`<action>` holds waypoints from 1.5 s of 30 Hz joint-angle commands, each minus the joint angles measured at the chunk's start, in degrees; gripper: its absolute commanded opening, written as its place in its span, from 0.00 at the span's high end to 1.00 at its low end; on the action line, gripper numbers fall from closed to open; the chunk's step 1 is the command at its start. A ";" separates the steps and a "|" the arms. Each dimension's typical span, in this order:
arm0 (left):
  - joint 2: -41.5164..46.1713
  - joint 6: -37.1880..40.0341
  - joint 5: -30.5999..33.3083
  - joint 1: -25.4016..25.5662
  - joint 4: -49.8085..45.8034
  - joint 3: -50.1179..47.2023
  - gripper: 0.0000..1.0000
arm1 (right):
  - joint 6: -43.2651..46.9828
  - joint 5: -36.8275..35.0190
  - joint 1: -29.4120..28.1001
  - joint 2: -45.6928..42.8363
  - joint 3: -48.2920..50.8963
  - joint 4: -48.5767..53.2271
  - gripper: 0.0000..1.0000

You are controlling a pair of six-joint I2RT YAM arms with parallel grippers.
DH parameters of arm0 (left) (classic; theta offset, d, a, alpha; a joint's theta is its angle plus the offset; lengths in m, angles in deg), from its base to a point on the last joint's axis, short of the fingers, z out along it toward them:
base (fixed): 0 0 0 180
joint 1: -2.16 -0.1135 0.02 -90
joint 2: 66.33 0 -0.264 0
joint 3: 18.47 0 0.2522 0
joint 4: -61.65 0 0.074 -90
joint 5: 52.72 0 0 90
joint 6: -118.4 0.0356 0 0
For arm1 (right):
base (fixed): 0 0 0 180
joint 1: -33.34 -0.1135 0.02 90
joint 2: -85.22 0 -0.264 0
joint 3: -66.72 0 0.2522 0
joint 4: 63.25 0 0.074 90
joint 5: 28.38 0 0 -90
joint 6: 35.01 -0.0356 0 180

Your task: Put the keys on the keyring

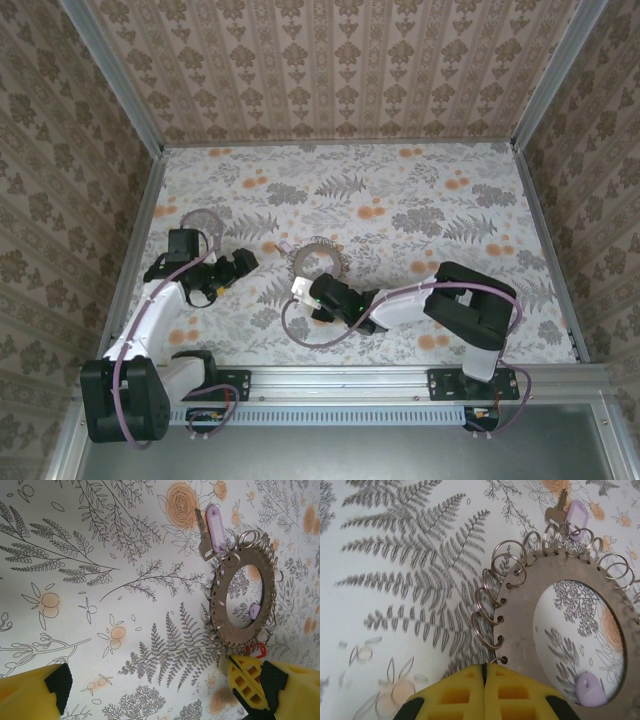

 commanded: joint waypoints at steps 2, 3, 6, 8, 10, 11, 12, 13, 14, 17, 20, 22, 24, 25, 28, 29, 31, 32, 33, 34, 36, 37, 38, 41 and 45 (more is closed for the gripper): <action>2.20 -0.17 -3.88 0.02 4.01 -0.35 0.00 | 3.76 1.46 0.24 -5.90 3.03 -6.27 0.98; 3.53 -0.58 -4.24 0.02 5.40 -0.48 0.00 | 4.33 2.46 0.57 -6.95 3.80 -6.90 0.99; 7.03 0.06 -4.92 0.37 9.23 -0.40 0.00 | 6.82 4.25 1.31 -9.63 6.14 -8.70 1.00; 8.74 2.72 -5.13 1.84 12.15 -0.01 0.00 | 9.00 6.48 1.83 -11.37 7.48 -9.18 1.00; 10.21 8.45 -4.76 5.18 15.43 -0.21 0.00 | 10.18 8.94 2.62 -12.76 8.08 -8.24 1.00; 10.95 12.51 -5.07 7.58 18.26 -0.96 0.00 | 10.32 10.86 3.25 -13.62 8.31 -7.67 1.00; 11.68 16.69 -5.12 10.54 20.80 -1.92 0.00 | 10.31 13.05 4.06 -14.43 8.72 -7.45 1.00; 12.44 21.72 -5.72 13.29 24.06 -2.95 0.00 | 10.18 15.26 4.94 -15.08 9.03 -7.29 1.00; 12.72 26.39 -6.75 15.31 26.11 -3.65 0.00 | 10.06 17.06 5.82 -15.64 9.27 -6.99 1.00; 11.61 38.94 -7.59 19.79 29.19 -4.62 0.00 | 9.17 21.88 8.87 -16.99 9.50 -6.68 1.00; 8.52 48.04 -15.80 19.10 29.91 -4.26 0.04 | 6.63 27.98 12.88 -17.81 9.40 -6.97 1.00; 6.08 53.68 -21.91 18.87 30.07 -3.99 0.06 | 4.70 32.25 15.55 -17.97 9.10 -7.00 1.00; 2.58 58.39 -23.39 18.83 29.26 -3.21 0.09 | 3.48 35.40 17.72 -17.71 8.76 -6.62 1.00; 0.29 61.65 -22.65 19.05 28.19 -2.60 0.10 | 3.14 36.40 18.49 -17.29 8.73 -6.43 1.00; -6.79 75.03 -19.45 21.05 24.66 -0.65 0.17 | 3.20 38.32 19.73 -15.28 9.05 -7.10 1.00; -8.66 77.64 -17.89 22.00 24.52 0.20 0.18 | 3.18 38.37 19.88 -14.63 9.27 -7.62 1.00; -12.40 79.99 -16.06 23.15 28.77 0.82 0.19 | 2.99 38.49 19.82 -13.65 9.49 -9.01 1.00; -13.60 80.49 -15.23 23.62 30.83 0.99 0.19 | 2.68 38.48 19.85 -13.34 9.47 -9.42 1.00; -14.88 81.25 -13.64 23.98 32.76 1.22 0.19 | 2.44 38.49 19.89 -13.27 9.41 -9.86 1.00; -16.23 82.55 -12.21 23.93 34.17 1.54 0.19 | 2.31 38.42 19.82 -13.25 9.41 -10.31 1.00; -18.84 85.34 -11.09 23.94 34.82 2.56 0.19 | 2.39 38.10 19.82 -13.07 9.54 -10.85 1.00; -19.99 87.36 -10.94 25.44 33.89 3.40 0.20 | 2.35 38.04 19.92 -12.82 9.57 -11.08 1.00; -21.67 90.02 -10.80 25.84 32.16 4.38 0.22 | 2.39 38.05 19.93 -12.58 9.63 -11.37 1.00; -25.60 95.45 -10.06 26.32 26.73 7.74 0.27 | 2.15 37.98 20.00 -11.73 10.08 -12.32 1.00; -28.02 98.31 -9.58 26.47 26.63 8.46 0.28 | 1.35 37.19 20.02 -10.97 11.37 -14.29 1.00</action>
